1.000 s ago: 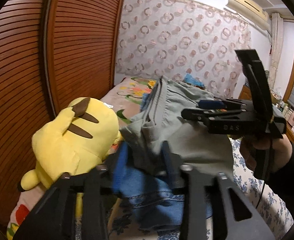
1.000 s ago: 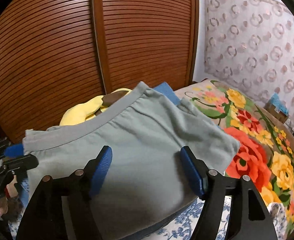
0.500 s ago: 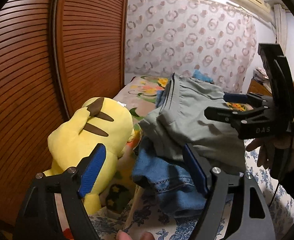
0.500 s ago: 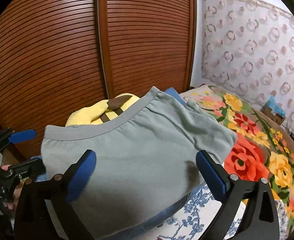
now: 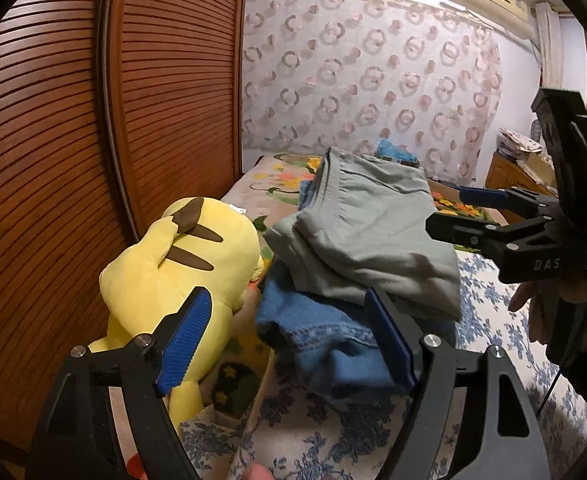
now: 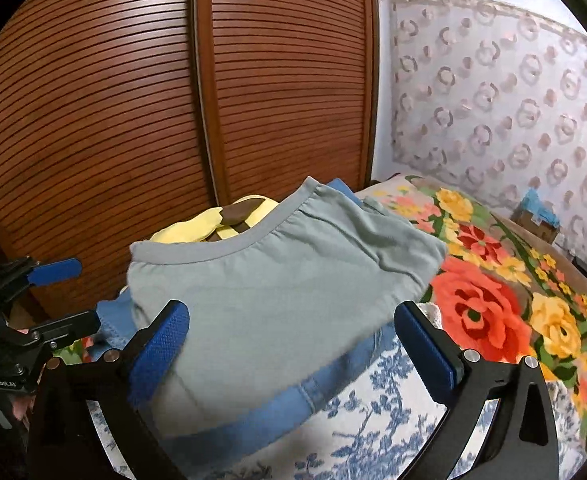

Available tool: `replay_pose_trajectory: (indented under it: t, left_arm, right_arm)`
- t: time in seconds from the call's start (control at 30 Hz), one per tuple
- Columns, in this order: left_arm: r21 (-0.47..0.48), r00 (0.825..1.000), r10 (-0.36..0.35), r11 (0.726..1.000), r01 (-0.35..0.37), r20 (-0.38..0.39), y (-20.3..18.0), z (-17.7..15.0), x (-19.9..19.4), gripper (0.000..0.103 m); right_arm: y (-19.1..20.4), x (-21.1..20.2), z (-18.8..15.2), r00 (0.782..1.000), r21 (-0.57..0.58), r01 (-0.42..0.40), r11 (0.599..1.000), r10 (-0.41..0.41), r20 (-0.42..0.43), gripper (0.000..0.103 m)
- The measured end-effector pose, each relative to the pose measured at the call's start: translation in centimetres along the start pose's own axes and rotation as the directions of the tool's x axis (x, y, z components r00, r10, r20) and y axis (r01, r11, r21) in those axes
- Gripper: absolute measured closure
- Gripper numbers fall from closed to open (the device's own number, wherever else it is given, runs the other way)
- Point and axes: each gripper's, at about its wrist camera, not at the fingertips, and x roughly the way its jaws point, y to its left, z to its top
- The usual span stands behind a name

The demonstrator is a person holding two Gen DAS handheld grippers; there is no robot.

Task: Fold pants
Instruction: 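Withdraw both open tools away from the stacked clothes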

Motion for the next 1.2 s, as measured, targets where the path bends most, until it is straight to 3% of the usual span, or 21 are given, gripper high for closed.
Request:
replay_pose_trajectory:
  t: [0.33,0.4,0.47,0.57,0.67,0.7,0.73,0.77,0.83,0.87,0.93,1.2]
  left_arm:
    - [0.025,0.999,-0.038,0.999,0.037,0.012,-1.0,-1.1,-2.6,0.025]
    - [0.028,0.999,-0.049,0.998,0.049,0.017,-1.2,-1.2,-3.2,0.033]
    - [0.039,0.999,-0.049,0.998,0.049,0.015,-1.5,-1.3,-3.8,0.052]
    - [0.06,0.998,-0.054,0.997,0.053,0.013,-2.1,-1.6,-4.6,0.069]
    - [0.073,0.997,-0.078,0.994,0.076,0.019,-2.7,-1.8,-5.5,0.069]
    - [0.079,0.996,-0.086,0.993,0.084,0.021,-3.0,-1.8,-5.8,0.068]
    - [0.087,0.996,-0.09,0.992,0.087,0.023,-3.3,-1.9,-6.1,0.054]
    - [0.092,0.994,-0.103,0.991,0.099,0.035,-3.6,-2.0,-6.6,0.032]
    - [0.108,0.991,-0.121,0.988,0.114,0.059,-4.2,-2.2,-7.4,0.008]
    - [0.116,0.991,-0.114,0.988,0.106,0.063,-4.5,-2.3,-7.7,0.0]
    - [0.13,0.993,-0.102,0.987,0.093,0.065,-5.2,-2.4,-8.2,0.0]
    - [0.18,0.981,-0.18,0.97,0.165,0.072,-8.0,-2.8,-10.7,0.0]
  right_arm:
    - [1.5,-4.6,-2.0,0.998,0.032,0.045,0.998,-0.047,0.034,0.001]
    - [2.0,-5.4,-2.3,0.998,0.04,0.053,0.998,-0.054,0.04,0.001]
    - [2.5,-6.3,-2.6,0.996,0.047,0.067,0.997,-0.069,0.05,0.001]
    - [2.9,-7.8,-3.3,0.994,0.06,0.083,0.995,-0.087,0.06,0.001]
    - [3.4,-9.4,-4.2,0.992,0.077,0.101,0.992,-0.107,0.073,0.001]
    - [3.6,-10.0,-4.5,0.991,0.082,0.106,0.991,-0.113,0.077,0.001]
    - [3.8,-10.7,-4.8,0.989,0.087,0.115,0.99,-0.122,0.084,0.001]
    - [4.0,-11.3,-5.1,0.988,0.092,0.121,0.988,-0.129,0.089,0.001]
    - [4.4,-12.5,-5.9,0.985,0.099,0.133,0.986,-0.142,0.095,0.001]
    - [4.7,-13.0,-6.3,0.984,0.103,0.14,0.985,-0.15,0.099,0.001]
    - [5.0,-14.5,-7.1,0.98,0.115,0.154,0.981,-0.167,0.107,0.001]
    - [6.6,-19.9,-10.6,0.96,0.18,0.222,0.958,-0.247,0.133,0.001]
